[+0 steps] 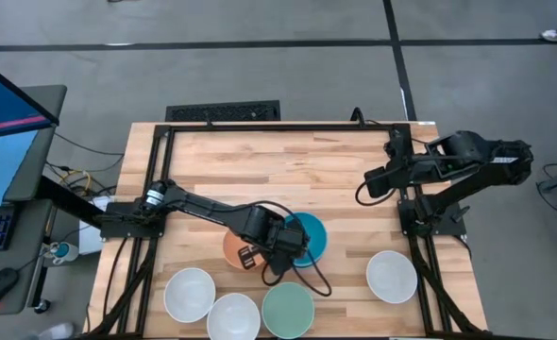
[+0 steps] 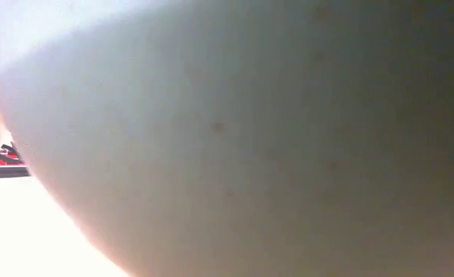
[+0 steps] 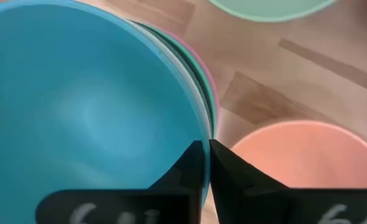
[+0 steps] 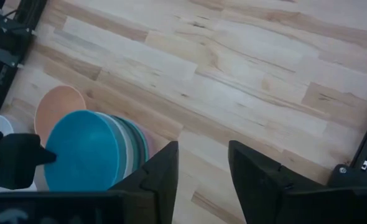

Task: Nest bowls inside each other
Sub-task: Stack the blue bowl on the white bowl, then stack the orange bowl on the blue bowl, then stack the white bowl on the orange bowl

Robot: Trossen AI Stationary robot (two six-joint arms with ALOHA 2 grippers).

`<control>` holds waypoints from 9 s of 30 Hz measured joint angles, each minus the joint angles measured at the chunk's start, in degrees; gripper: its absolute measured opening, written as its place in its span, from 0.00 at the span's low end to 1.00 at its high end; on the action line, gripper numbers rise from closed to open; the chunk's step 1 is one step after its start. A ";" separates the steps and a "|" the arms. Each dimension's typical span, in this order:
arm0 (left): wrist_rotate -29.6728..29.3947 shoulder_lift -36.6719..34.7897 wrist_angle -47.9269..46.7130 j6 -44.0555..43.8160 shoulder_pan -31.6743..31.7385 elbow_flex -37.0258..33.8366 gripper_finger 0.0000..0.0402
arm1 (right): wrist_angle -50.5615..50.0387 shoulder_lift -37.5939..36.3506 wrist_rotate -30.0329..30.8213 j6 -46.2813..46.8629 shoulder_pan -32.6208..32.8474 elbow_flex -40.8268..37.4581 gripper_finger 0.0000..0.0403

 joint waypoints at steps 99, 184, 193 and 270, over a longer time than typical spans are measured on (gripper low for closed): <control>13.99 -38.49 41.39 -56.23 15.33 -73.06 0.41 | 0.03 5.86 -9.09 9.54 7.40 -0.05 0.54; 15.24 4.68 1.31 -35.35 18.41 12.35 0.05 | 11.33 13.51 -28.42 60.99 43.07 -30.16 0.52; 16.84 3.89 7.52 -32.49 16.14 15.02 0.14 | 11.04 13.51 -28.55 60.09 43.08 -30.16 0.57; 8.94 -35.06 13.61 -37.31 24.90 -24.35 0.03 | 38.46 3.72 -23.79 59.84 47.16 -52.55 0.07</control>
